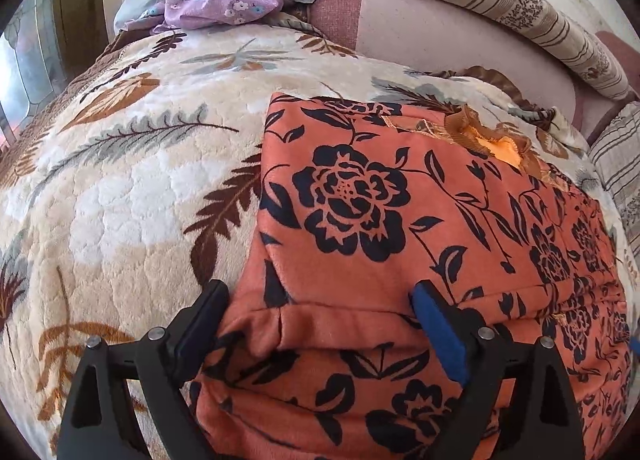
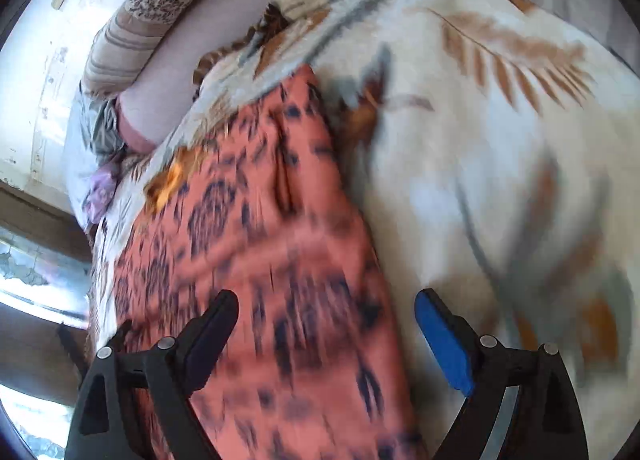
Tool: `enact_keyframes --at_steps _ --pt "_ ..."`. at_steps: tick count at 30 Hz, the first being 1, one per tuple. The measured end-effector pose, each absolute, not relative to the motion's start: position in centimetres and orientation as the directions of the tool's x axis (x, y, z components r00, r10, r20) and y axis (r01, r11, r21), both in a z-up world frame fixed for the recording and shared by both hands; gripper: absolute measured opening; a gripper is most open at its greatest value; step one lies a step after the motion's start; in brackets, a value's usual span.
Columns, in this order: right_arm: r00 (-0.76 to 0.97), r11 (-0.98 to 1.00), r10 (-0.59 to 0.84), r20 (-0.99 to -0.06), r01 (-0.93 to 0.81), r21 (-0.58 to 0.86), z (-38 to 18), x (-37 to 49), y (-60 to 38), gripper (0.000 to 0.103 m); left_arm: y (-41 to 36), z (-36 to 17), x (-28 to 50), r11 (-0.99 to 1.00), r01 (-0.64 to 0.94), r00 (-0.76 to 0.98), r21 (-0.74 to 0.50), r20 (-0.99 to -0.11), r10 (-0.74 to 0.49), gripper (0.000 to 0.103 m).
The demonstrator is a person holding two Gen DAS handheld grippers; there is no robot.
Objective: Fold small clothes
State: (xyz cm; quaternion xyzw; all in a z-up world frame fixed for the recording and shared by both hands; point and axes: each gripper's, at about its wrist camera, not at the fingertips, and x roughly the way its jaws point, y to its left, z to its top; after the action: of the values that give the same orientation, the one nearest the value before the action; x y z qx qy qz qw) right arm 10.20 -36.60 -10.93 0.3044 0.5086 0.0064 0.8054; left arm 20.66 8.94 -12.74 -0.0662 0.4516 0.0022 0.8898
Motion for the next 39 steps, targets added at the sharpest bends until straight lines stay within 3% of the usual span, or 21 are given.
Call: enact_keyframes --at_steps 6,13,20,22,25,30,35,36,37,39 --pt "0.460 0.736 0.471 -0.752 0.264 0.623 -11.7 2.1 -38.6 0.092 8.8 -12.6 14.4 0.997 0.070 0.545 -0.030 -0.836 -0.064 0.093" --pt "0.445 0.534 0.669 -0.595 0.268 0.802 -14.3 -3.5 -41.3 0.092 12.0 -11.6 3.5 0.982 0.046 0.490 -0.184 -0.853 -0.183 0.097" --pt "0.285 0.592 0.740 -0.610 0.156 0.791 -14.7 -6.5 -38.5 0.091 14.3 -12.6 -2.1 0.916 -0.127 0.446 -0.381 -0.847 -0.290 0.096" --pt "0.252 0.613 0.741 -0.622 0.123 0.781 -14.7 -6.6 -37.1 0.091 14.4 -12.6 -2.7 0.901 -0.144 0.448 -0.409 -0.839 -0.309 0.087" --pt "0.246 0.663 0.702 -0.669 0.116 0.739 -15.2 -6.6 -36.4 0.091 14.6 -12.5 -3.1 0.896 -0.163 0.452 -0.413 -0.838 -0.304 0.070" --pt "0.250 0.646 0.713 -0.655 0.126 0.753 -15.6 -6.0 -36.5 0.092 15.6 -12.6 -3.7 0.885 -0.199 0.438 -0.421 -0.846 -0.304 0.070" --pt "0.240 0.674 0.695 -0.677 0.110 0.731 -15.4 -5.6 -36.0 0.092 14.5 -12.7 -4.3 0.932 -0.163 0.401 -0.324 -0.885 -0.238 0.070" --pt "0.237 0.684 0.688 -0.686 0.105 0.722 -15.2 -5.6 -35.8 0.092 14.3 -12.7 -4.3 0.939 -0.155 0.395 -0.308 -0.890 -0.227 0.053" --pt "0.231 0.700 0.676 -0.699 0.095 0.708 -14.9 -5.5 -35.3 0.091 14.2 -12.9 -4.2 0.947 -0.154 0.379 -0.281 -0.902 -0.206 0.023" --pt "0.221 0.761 0.618 -0.754 0.071 0.645 -14.3 -5.7 -34.5 0.074 14.4 -12.9 -4.2 0.950 -0.161 0.369 -0.267 -0.909 -0.193 0.011"
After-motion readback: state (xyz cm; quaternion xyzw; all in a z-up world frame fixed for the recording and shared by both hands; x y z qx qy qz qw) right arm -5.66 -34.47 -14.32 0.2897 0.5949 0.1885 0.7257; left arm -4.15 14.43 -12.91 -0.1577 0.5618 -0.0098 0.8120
